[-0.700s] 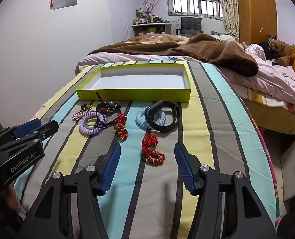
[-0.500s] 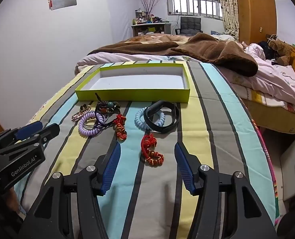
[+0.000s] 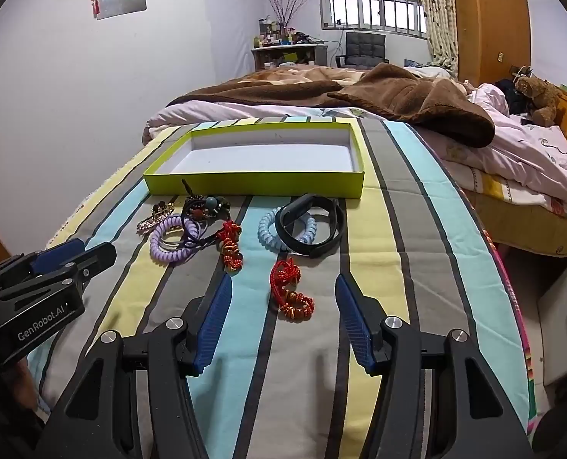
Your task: Organize jewelry
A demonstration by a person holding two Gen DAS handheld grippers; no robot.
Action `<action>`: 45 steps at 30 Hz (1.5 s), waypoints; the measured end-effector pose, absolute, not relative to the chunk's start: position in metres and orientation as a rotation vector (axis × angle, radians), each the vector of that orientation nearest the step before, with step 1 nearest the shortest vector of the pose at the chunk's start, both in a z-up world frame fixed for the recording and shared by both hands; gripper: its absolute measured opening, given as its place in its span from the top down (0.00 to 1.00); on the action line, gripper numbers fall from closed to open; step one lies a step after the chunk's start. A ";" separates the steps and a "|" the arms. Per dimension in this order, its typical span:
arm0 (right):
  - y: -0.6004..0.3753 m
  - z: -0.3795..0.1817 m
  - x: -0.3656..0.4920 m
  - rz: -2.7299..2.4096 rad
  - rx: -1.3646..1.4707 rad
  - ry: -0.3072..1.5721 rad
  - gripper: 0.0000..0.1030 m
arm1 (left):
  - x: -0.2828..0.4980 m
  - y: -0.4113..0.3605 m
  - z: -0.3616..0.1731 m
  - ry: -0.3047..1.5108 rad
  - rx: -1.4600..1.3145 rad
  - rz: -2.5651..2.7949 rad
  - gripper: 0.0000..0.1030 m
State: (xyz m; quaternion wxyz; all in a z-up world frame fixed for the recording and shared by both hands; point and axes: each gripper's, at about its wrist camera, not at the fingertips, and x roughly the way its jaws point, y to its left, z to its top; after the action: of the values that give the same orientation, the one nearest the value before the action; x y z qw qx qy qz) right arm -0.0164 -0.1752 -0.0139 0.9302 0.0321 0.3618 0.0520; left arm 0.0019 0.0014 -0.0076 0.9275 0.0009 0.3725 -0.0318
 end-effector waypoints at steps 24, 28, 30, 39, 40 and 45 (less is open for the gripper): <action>-0.175 -0.008 -0.019 0.107 0.055 0.730 0.45 | -0.001 0.002 0.000 0.751 0.003 -0.069 0.54; -0.175 -0.007 -0.019 0.107 0.053 0.727 0.45 | -0.003 0.003 0.001 0.747 0.002 -0.065 0.54; -0.175 -0.007 -0.020 0.107 0.052 0.728 0.45 | -0.003 0.003 0.001 0.749 0.001 -0.064 0.54; -0.173 -0.007 -0.020 0.106 0.051 0.726 0.45 | -0.004 0.004 0.001 0.748 0.002 -0.062 0.54; -0.173 -0.007 -0.020 0.106 0.051 0.726 0.45 | -0.004 0.004 0.001 0.748 0.000 -0.062 0.54; -0.173 -0.007 -0.020 0.107 0.052 0.728 0.45 | -0.005 0.004 0.001 0.750 0.001 -0.062 0.54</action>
State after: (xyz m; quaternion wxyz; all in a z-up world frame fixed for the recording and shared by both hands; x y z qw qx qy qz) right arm -0.0201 -0.1734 -0.0070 0.9327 0.0255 0.3558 0.0524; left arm -0.0050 0.0038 0.0010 0.9300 0.0003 0.3662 -0.0305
